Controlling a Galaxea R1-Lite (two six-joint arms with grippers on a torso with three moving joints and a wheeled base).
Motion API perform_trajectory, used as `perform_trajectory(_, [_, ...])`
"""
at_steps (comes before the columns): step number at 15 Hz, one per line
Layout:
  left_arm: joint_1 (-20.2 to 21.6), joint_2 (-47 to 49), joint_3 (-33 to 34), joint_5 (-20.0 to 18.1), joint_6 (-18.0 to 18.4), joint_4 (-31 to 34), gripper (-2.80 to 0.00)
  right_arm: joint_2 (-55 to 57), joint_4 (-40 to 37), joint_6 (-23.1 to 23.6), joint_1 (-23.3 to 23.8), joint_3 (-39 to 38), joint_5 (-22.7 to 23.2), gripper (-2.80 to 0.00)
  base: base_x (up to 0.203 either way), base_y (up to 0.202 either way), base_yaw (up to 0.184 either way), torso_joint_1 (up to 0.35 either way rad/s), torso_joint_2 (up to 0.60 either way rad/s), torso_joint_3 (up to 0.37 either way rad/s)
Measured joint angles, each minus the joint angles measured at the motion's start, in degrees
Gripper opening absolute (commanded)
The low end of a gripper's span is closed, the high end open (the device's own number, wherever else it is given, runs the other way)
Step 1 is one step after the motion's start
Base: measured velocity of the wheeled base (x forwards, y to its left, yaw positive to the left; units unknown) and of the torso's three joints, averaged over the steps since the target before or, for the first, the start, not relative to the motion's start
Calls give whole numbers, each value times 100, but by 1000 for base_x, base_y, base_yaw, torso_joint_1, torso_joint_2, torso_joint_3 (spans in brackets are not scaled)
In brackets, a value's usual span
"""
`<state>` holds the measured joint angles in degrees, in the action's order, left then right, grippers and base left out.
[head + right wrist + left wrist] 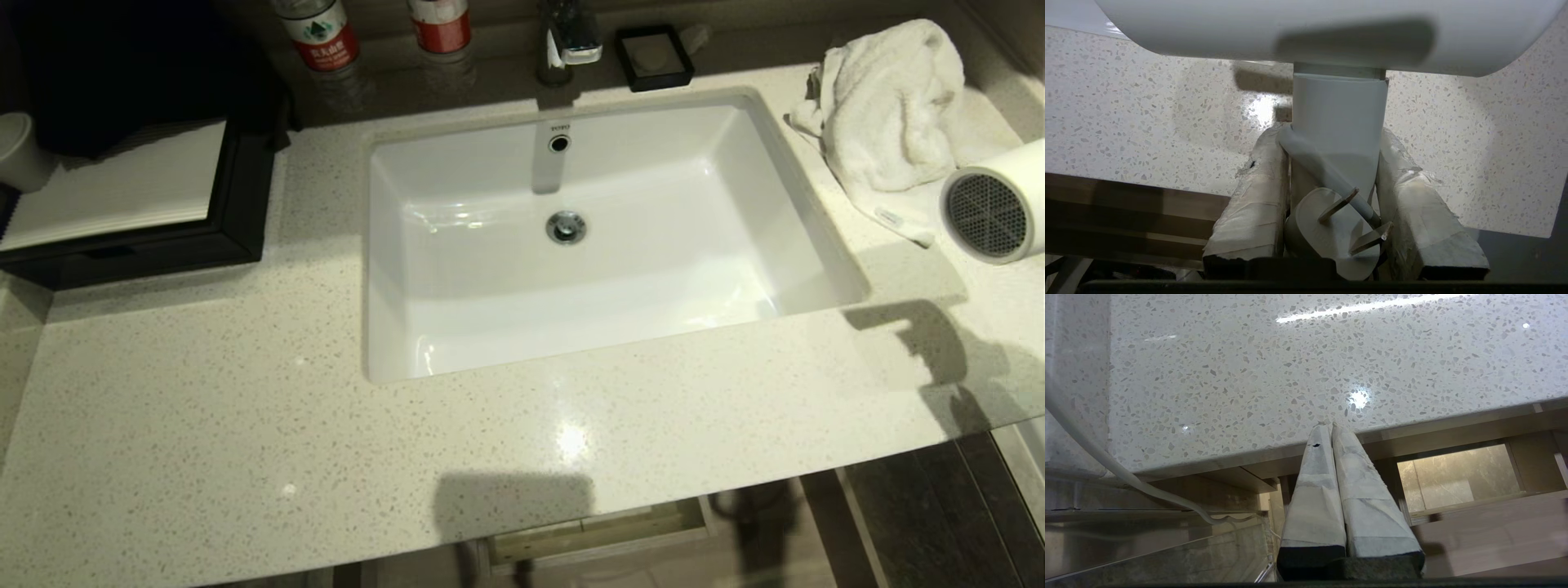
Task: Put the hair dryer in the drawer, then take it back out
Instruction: Put it into the drawer
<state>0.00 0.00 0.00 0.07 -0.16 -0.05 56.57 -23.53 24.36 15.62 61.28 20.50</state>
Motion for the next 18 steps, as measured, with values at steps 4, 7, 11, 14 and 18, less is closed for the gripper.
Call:
perform_trajectory(4, [0, 0, 0, 0, 0, -2, -280, -259, 121, 0, -75, -34, -28, -280, 0, 0, 0, 0, 0, 0])
perform_trajectory(7, [0, 0, 0, 0, 0, -5, -280, -496, 130, -1, -117, -164, -236, -280, 0, 0, 0, -16, 30, 5])
perform_trajectory(11, [0, 0, 0, 0, 0, -2, -280, -800, 180, -1, -180, -422, -372, -280, 0, 0, 0, -322, 317, -3])
perform_trajectory(14, [0, 0, 0, -2, 0, -4, -280, -955, 201, 6, -200, -560, -369, -280, 0, 0, 0, -400, 340, -39])
perform_trajectory(18, [0, 0, 0, 0, 0, -2, -280, -1109, 644, 2, -280, -781, -372, -280, 0, 0, 0, -372, 281, -91])
